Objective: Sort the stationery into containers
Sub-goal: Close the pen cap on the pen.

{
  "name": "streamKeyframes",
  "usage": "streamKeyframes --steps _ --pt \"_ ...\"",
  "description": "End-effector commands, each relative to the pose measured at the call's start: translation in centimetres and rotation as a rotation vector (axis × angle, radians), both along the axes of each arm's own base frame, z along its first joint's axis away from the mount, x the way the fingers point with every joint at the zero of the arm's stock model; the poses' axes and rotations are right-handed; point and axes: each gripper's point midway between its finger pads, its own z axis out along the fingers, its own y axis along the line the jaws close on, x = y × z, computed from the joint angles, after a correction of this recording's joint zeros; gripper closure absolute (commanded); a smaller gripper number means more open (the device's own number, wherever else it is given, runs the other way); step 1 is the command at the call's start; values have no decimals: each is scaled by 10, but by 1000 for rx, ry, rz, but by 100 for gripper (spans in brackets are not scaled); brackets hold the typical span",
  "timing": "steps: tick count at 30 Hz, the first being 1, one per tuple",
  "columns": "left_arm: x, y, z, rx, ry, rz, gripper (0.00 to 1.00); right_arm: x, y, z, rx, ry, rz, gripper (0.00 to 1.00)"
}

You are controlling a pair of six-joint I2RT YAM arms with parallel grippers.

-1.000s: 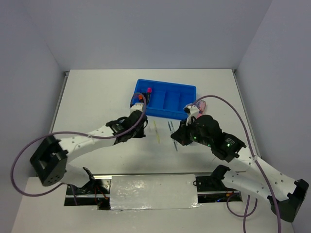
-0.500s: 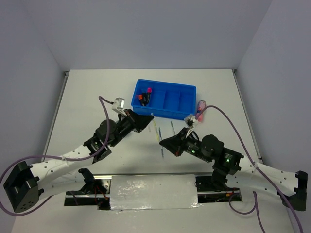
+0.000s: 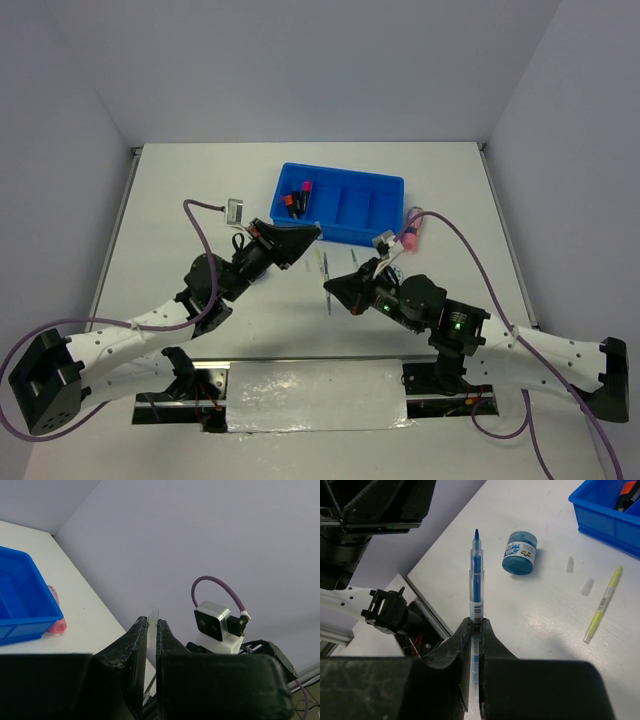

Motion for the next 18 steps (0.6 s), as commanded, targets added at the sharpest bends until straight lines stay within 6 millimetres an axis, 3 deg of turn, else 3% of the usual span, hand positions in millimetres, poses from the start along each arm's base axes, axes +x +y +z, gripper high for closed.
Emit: streamKeyframes --steps 1,18 --pt "-13 2 32 -70 -87 -35 100 3 1 36 62 -51 -15 100" --pt "-9 -7 19 -5 -56 -44 100 5 1 37 32 -58 -20 100"
